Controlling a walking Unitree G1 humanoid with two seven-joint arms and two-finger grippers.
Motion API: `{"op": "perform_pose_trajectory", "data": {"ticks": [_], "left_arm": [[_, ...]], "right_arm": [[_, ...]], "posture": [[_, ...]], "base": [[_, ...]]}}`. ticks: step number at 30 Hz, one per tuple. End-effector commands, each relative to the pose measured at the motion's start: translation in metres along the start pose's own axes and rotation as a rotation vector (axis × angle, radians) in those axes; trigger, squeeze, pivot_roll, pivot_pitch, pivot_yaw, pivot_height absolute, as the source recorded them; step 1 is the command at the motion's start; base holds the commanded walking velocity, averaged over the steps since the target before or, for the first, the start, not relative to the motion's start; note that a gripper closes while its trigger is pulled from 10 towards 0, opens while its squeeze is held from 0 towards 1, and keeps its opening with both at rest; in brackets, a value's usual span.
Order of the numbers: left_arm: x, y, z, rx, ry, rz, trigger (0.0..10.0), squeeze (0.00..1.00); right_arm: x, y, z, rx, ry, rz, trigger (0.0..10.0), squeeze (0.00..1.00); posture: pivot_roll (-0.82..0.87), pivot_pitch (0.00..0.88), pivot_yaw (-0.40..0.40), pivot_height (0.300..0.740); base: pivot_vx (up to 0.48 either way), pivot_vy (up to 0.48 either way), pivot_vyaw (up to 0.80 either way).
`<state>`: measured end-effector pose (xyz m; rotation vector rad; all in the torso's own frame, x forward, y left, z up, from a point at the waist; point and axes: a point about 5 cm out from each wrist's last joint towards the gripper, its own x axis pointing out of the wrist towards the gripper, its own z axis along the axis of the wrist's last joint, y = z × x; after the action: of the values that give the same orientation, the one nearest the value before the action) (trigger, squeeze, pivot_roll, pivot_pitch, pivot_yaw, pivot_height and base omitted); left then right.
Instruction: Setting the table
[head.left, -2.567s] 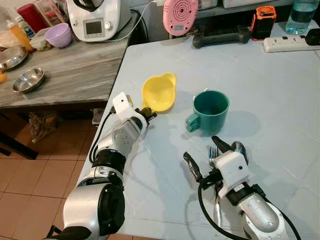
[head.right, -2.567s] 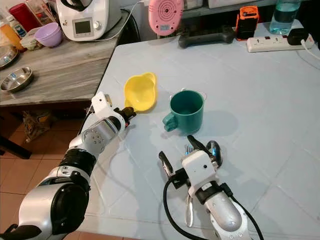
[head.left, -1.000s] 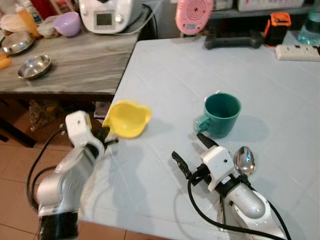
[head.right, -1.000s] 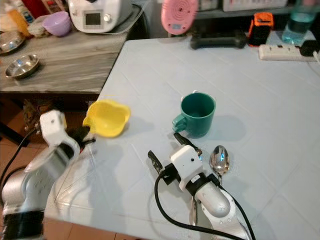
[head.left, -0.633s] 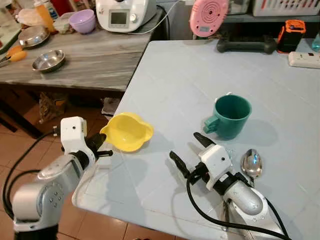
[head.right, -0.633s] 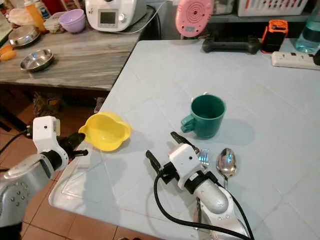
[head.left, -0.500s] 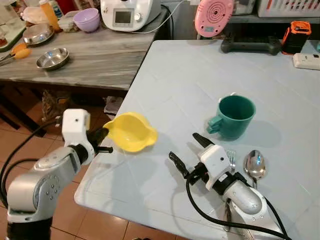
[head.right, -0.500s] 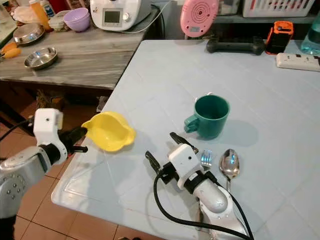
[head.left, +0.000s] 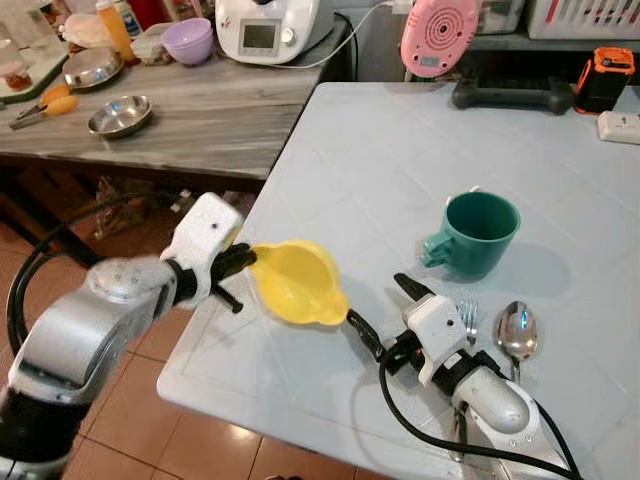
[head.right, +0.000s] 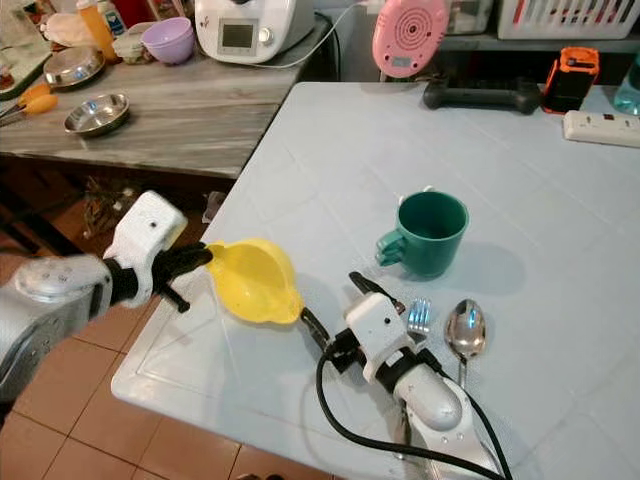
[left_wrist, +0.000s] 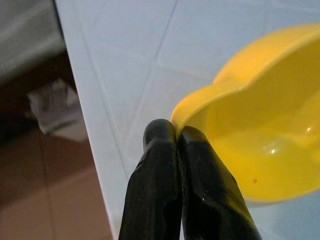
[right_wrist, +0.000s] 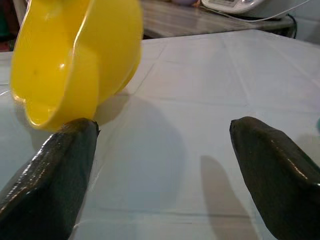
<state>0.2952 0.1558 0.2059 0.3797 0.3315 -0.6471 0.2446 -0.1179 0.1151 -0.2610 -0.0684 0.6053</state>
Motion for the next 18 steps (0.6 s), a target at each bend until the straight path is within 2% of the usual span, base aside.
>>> {"op": "perform_pose_trajectory", "data": {"ticks": [1, 7, 13, 15, 18], "left_arm": [[0.009, -0.024, -0.005, 0.010, 0.025, -0.186, 10.0, 1.00], [0.008, -0.023, 0.001, 0.049, 0.024, -0.218, 10.0, 1.00], [0.008, -0.015, 0.019, 0.099, -0.070, -0.172, 10.0, 1.00], [0.007, -0.010, 0.028, 0.119, -0.132, -0.132, 10.0, 1.00], [0.006, -0.004, 0.036, 0.108, -0.189, -0.075, 10.0, 1.00]], "right_arm": [[0.006, 0.006, 0.011, 0.000, -0.063, 0.016, 10.0, 0.00], [0.005, 0.007, 0.011, 0.002, -0.065, 0.011, 10.0, 0.00], [0.007, 0.009, 0.012, 0.005, -0.068, 0.017, 10.0, 0.00], [0.008, 0.009, 0.012, 0.005, -0.070, 0.021, 10.0, 0.00], [0.010, 0.009, 0.012, 0.005, -0.070, 0.025, 10.0, 0.00]], "posture": [[-0.16, 0.116, 0.139, 0.740], [-0.16, 0.118, 0.142, 0.740], [-0.15, 0.120, 0.139, 0.740], [-0.15, 0.119, 0.136, 0.740], [-0.14, 0.118, 0.133, 0.740]], "base": [[0.000, 0.000, 0.00], [0.000, 0.000, 0.00], [0.000, 0.000, 0.00], [0.000, 0.000, 0.00], [0.000, 0.000, 0.00]]}}
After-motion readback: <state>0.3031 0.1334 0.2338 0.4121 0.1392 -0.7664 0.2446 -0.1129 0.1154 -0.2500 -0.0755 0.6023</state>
